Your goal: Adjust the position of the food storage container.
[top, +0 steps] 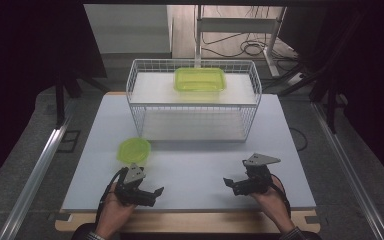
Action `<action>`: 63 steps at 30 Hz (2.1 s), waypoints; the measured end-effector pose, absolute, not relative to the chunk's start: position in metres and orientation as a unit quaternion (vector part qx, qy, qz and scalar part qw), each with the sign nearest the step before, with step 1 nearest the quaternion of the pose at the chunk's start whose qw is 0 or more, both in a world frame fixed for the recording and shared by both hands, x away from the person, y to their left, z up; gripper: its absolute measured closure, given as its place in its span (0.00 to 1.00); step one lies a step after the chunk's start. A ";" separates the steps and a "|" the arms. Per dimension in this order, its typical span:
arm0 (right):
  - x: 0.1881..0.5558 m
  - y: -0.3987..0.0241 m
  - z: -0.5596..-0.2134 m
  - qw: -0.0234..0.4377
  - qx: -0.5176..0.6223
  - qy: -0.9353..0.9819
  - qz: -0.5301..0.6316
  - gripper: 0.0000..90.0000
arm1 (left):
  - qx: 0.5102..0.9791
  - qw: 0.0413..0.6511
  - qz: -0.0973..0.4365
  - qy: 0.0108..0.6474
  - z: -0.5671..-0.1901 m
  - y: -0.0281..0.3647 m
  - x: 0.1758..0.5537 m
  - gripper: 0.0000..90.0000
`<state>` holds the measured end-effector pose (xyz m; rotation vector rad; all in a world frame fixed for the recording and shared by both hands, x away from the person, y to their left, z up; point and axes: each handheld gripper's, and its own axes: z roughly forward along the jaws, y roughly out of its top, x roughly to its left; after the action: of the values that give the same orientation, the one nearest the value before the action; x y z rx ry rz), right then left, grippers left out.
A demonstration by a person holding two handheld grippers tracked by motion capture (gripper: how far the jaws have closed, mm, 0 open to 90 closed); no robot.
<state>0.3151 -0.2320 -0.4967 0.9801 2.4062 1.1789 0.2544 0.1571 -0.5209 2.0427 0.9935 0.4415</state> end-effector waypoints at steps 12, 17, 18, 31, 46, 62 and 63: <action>0.317 -0.234 -0.499 0.144 0.349 0.831 0.409 0.02 | 0.782 0.415 0.220 0.409 -0.497 0.169 0.257 0.28; 0.317 -0.234 -0.499 0.144 0.348 0.833 0.406 0.02 | 0.772 0.433 0.205 0.418 -0.487 0.187 0.268 0.55; 0.317 -0.234 -0.500 0.143 0.349 0.833 0.406 0.02 | 0.772 0.428 0.211 0.419 -0.486 0.190 0.270 0.62; 0.318 -0.232 -0.503 0.137 0.347 0.837 0.400 0.03 | 0.751 0.399 0.239 0.468 -0.480 0.234 0.308 1.00; 0.319 -0.232 -0.504 0.135 0.348 0.839 0.396 0.04 | 0.720 0.382 0.246 0.525 -0.504 0.268 0.345 1.00; 0.319 -0.232 -0.506 0.133 0.346 0.844 0.387 0.04 | 0.728 0.372 0.234 0.526 -0.514 0.255 0.347 1.00; 0.319 -0.232 -0.506 0.134 0.346 0.845 0.387 0.04 | 0.730 0.372 0.233 0.525 -0.514 0.254 0.346 1.00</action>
<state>0.3193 -0.2315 -0.5057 1.0019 2.4487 1.1214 0.3460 0.2538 -0.5138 1.8707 1.3449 0.5962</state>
